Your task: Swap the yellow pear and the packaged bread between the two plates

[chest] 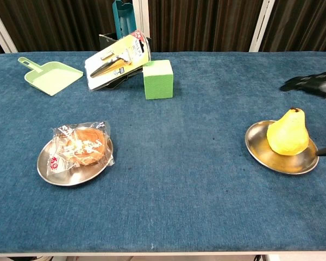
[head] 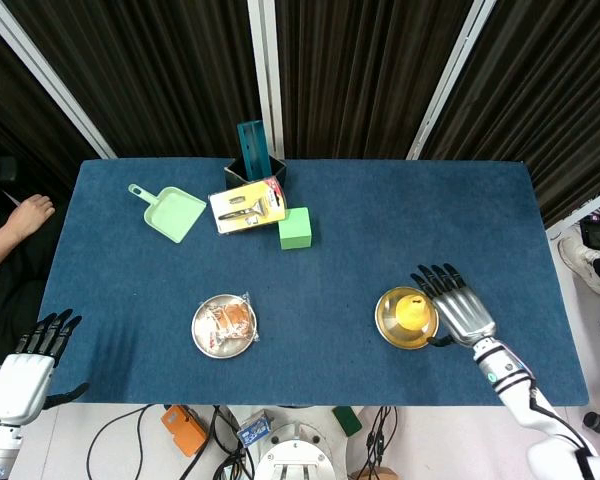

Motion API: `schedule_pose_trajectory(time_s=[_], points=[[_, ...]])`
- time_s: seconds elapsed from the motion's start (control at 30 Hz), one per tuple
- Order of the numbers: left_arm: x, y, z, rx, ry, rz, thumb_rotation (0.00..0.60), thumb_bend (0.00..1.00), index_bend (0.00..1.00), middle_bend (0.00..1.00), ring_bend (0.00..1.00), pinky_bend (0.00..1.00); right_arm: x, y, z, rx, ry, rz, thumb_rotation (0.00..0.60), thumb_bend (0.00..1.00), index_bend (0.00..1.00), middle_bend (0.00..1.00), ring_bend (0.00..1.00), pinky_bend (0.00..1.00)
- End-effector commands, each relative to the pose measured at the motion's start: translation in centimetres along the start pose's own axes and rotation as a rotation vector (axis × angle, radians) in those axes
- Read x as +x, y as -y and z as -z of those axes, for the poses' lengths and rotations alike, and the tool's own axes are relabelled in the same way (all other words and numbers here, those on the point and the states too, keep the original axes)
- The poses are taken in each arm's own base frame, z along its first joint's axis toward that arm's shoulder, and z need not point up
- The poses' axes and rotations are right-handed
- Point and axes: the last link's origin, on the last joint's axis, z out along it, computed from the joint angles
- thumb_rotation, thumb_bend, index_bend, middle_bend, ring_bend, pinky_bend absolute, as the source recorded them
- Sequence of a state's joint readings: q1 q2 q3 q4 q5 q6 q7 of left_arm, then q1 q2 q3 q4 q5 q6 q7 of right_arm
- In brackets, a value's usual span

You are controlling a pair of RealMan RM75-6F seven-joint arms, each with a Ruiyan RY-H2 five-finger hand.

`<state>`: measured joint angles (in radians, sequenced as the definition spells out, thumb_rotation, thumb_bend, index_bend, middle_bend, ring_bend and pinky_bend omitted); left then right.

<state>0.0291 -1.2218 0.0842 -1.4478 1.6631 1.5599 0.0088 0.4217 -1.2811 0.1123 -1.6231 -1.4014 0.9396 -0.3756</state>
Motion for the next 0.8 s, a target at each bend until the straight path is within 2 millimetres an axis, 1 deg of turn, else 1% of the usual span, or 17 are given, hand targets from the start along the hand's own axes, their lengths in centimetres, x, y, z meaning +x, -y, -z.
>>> schedule_pose_trajectory(time_s=[0.03,0.07,0.13,0.17,0.2,0.23,0.3,0.33,0.4,0.5,0.6,0.67,0.77,0.8], points=[[0.1,0.2,0.0,0.010,-0.002,0.004,0.600,0.05,0.06,0.00,0.00,0.12,-0.8,0.7,-1.8,0.011,0.029,0.011,0.519,0.18,0.01,0.04,0.00,0.04],[0.1,0.2,0.0,0.012,-0.003,0.005,0.600,0.05,0.06,0.00,0.00,0.12,-0.9,0.7,-2.0,0.012,0.033,0.007,0.521,0.19,0.03,0.05,0.00,0.06],[0.2,0.2,0.0,0.015,-0.006,0.005,0.600,0.05,0.06,0.00,0.00,0.12,-1.3,0.8,-2.5,0.018,0.039,-0.001,0.541,0.23,0.11,0.11,0.03,0.13],[0.1,0.2,0.1,0.016,-0.007,0.005,0.600,0.05,0.06,0.00,0.00,0.12,-1.4,0.8,-2.6,0.020,0.042,-0.004,0.563,0.26,0.17,0.15,0.08,0.20],[0.1,0.2,0.1,0.017,-0.008,0.005,0.600,0.05,0.06,0.00,0.00,0.12,-1.6,0.7,-2.7,0.021,0.046,-0.007,0.587,0.28,0.25,0.20,0.14,0.29],[0.1,0.2,0.2,0.017,-0.008,0.005,0.600,0.05,0.06,0.00,0.00,0.12,-1.6,0.7,-2.7,0.021,0.042,-0.004,0.596,0.29,0.29,0.23,0.18,0.34],[0.1,0.2,0.2,0.017,-0.009,0.005,0.600,0.05,0.06,0.00,0.00,0.12,-1.7,0.5,-2.8,0.014,0.030,0.002,0.600,0.32,0.45,0.33,0.34,0.51],[0.1,0.2,0.2,0.016,-0.010,0.005,0.600,0.05,0.06,0.00,0.00,0.12,-1.8,0.5,-2.7,0.010,0.021,-0.001,0.600,0.32,0.50,0.36,0.39,0.56],[0.1,0.1,0.3,0.013,-0.010,0.005,0.600,0.05,0.06,0.00,0.00,0.12,-1.7,0.4,-2.7,0.002,-0.003,-0.004,0.600,0.34,0.58,0.43,0.47,0.63],[0.0,0.1,0.3,0.012,-0.005,0.004,0.600,0.05,0.06,0.00,0.00,0.12,-1.5,0.6,-2.8,-0.001,-0.034,-0.018,0.600,0.35,0.65,0.48,0.53,0.68],[0.0,0.1,0.2,0.011,-0.005,0.005,0.600,0.05,0.06,0.00,0.00,0.12,-0.8,1.1,-3.0,0.004,-0.076,-0.029,0.600,0.36,0.67,0.50,0.55,0.69],[0.0,0.1,0.1,0.010,-0.005,0.006,0.600,0.05,0.06,0.00,0.00,0.12,-0.2,1.7,-3.4,0.013,-0.096,-0.034,0.600,0.36,0.67,0.50,0.55,0.69],[0.0,0.1,-0.1,0.010,-0.002,0.006,0.600,0.05,0.06,0.00,0.00,0.12,1.5,4.0,-5.1,0.041,-0.130,-0.037,0.600,0.36,0.67,0.50,0.55,0.69],[0.0,0.1,-0.2,0.010,0.000,0.006,0.600,0.05,0.06,0.00,0.00,0.12,2.2,5.2,-5.9,0.055,-0.146,-0.040,0.600,0.36,0.67,0.50,0.55,0.69]])
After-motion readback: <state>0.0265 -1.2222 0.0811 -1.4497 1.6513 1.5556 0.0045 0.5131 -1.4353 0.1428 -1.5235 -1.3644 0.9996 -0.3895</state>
